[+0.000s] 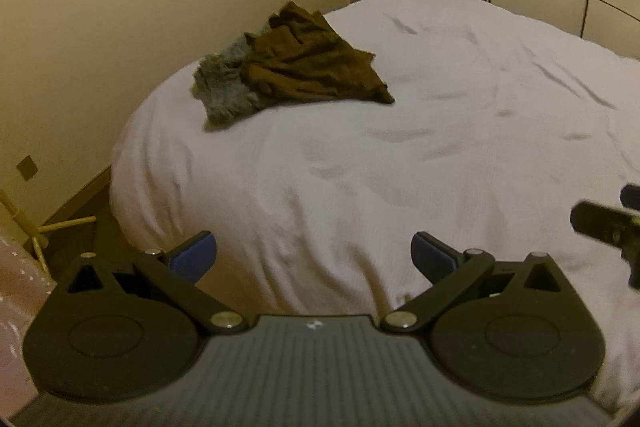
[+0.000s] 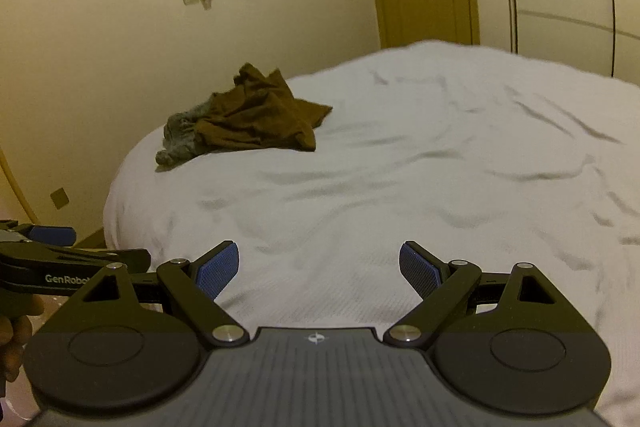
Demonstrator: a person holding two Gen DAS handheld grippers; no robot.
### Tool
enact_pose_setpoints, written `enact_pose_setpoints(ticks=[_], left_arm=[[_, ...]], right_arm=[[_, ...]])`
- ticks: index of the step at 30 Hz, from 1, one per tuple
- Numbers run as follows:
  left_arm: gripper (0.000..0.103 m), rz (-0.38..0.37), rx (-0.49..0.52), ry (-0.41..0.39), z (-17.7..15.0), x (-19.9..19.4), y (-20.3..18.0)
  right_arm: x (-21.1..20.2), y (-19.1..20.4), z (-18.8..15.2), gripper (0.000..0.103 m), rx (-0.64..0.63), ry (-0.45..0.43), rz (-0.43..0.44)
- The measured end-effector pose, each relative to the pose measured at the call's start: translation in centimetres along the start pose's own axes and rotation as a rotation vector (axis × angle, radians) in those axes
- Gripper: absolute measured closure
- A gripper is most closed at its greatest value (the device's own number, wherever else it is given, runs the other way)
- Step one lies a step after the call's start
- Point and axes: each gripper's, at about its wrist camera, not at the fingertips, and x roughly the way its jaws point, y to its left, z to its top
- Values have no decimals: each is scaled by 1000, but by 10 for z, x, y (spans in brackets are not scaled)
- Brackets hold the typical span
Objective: Fold clothes
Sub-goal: 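Move both tools toward the brown shorts piled on the bed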
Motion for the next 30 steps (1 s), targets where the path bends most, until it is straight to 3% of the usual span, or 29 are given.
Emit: enact_pose_setpoints(ticks=[10,15,21,30], left_arm=[[1,11,-84,78,87,-100,14],[1,-18,-103,84,121,-139,12],[1,-58,-111,68,139,-142,17],[1,-99,-48,29,170,-125,56]], right_arm=[[-71,31,98,14,-37,143,12],[-107,43,149,14,-69,185,16],[-125,53,191,14,-143,164,-4],[-107,75,221,14,-85,150,-56]])
